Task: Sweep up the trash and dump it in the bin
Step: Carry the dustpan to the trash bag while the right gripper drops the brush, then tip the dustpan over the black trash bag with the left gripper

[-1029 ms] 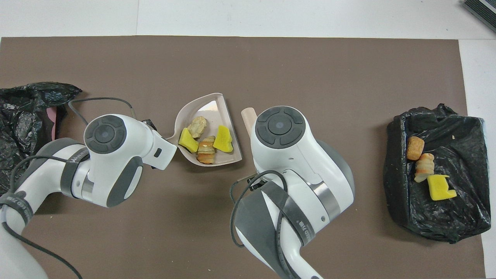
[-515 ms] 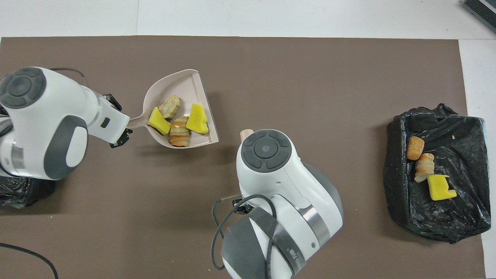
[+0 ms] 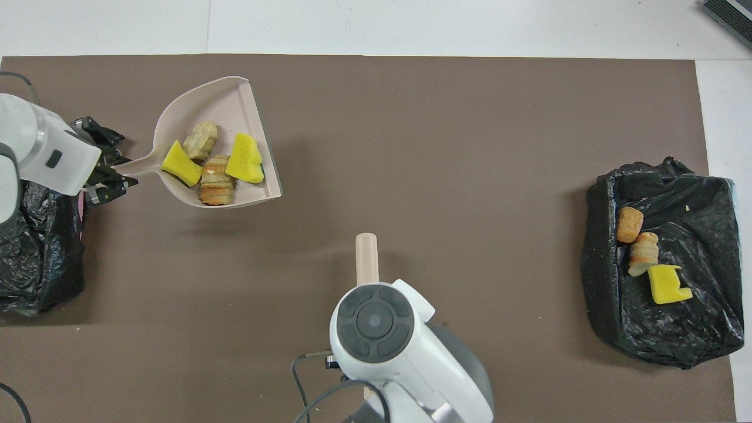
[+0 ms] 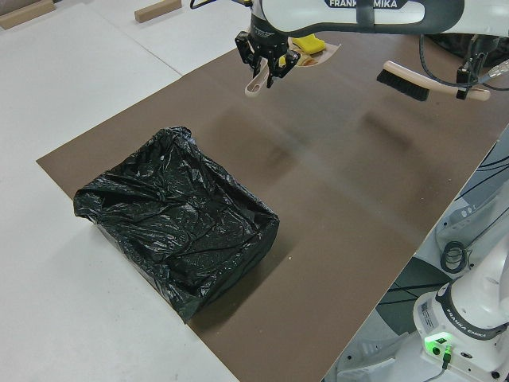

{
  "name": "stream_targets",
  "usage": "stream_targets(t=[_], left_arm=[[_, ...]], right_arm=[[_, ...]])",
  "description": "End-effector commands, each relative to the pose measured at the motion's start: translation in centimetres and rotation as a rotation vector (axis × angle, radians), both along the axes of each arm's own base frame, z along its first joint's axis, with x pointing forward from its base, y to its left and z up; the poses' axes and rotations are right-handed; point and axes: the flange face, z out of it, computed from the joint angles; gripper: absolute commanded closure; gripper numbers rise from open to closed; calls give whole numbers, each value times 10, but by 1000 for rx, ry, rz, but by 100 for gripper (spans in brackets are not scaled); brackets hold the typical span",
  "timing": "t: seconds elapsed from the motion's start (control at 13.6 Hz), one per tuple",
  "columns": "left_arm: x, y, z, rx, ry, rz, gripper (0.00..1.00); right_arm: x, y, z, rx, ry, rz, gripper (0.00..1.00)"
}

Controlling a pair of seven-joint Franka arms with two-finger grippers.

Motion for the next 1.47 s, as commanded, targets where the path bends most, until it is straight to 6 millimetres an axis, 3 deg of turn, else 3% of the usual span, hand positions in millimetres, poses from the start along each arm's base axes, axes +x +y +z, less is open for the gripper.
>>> stream_targets(t=[0.0,0.15,0.29,0.44,0.66,1.1,1.32,1.4], left_arm=[[-3,55,30,-32,-12,-43,100],[-10,97,34,-30,-7,-38,100],[-21,147,37,-18,-22,-34,100],[-33,200,50,-6,-48,-33,100],[-46,256,60,77,-46,0,100],[-44,299,75,438,-66,-39,100],[-39,307,84,652,-56,-108,100],[-36,303,85,725,-41,-149,100]], right_arm=[[-13,-3,-9,17,-13,-48,100],[-20,1,-16,15,-14,-41,100],[-48,9,-40,8,-18,-7,100],[-62,9,-58,16,-37,2,100],[-78,11,-75,4,-30,41,100],[-89,8,-95,-7,-34,33,96],[-87,8,-103,-9,-33,25,69],[-86,9,-104,-10,-32,23,48]])
